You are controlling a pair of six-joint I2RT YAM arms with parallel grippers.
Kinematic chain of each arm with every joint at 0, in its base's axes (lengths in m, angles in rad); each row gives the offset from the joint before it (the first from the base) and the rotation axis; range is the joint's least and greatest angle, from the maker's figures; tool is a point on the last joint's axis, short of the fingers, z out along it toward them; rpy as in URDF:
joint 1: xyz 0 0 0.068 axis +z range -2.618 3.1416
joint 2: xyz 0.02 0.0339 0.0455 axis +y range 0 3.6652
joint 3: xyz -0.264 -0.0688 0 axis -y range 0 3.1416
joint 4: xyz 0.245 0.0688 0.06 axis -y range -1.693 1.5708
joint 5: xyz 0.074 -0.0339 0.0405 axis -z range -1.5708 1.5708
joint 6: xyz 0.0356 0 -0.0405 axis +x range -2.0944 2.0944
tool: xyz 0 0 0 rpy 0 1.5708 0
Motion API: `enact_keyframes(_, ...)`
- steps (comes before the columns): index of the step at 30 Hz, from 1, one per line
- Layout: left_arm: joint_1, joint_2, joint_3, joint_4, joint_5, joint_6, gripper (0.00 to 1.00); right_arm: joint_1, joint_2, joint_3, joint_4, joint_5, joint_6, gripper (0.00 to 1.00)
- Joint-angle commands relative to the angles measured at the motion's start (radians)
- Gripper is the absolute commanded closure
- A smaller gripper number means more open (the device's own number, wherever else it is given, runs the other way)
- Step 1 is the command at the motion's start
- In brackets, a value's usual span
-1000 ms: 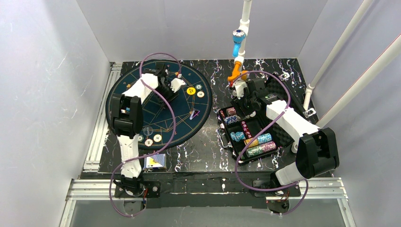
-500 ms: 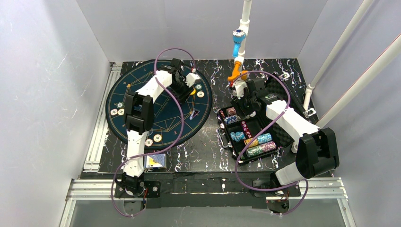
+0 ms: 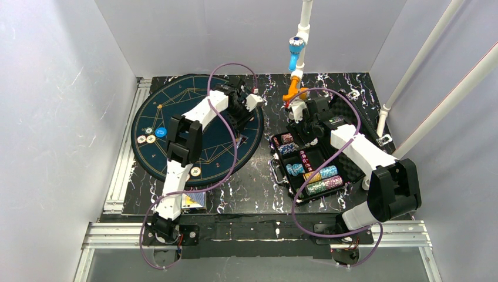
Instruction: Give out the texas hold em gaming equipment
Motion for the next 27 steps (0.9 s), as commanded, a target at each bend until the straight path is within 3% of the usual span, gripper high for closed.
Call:
enact_keyframes(1,-0.016,0.025,0.072,-0.003,0.012,-0.019,0.66,0.004,-0.002,0.031,0.005,0.004,0.000,0.34)
enact_keyframes(18,-0.050,0.104,0.152,0.003,0.012,-0.041,0.62,0.004,-0.004,0.030,0.005,0.005,0.000,0.34)
enact_keyframes(27,-0.057,0.101,0.164,0.006,0.011,-0.067,0.38,0.005,-0.002,0.028,0.006,0.007,0.000,0.33)
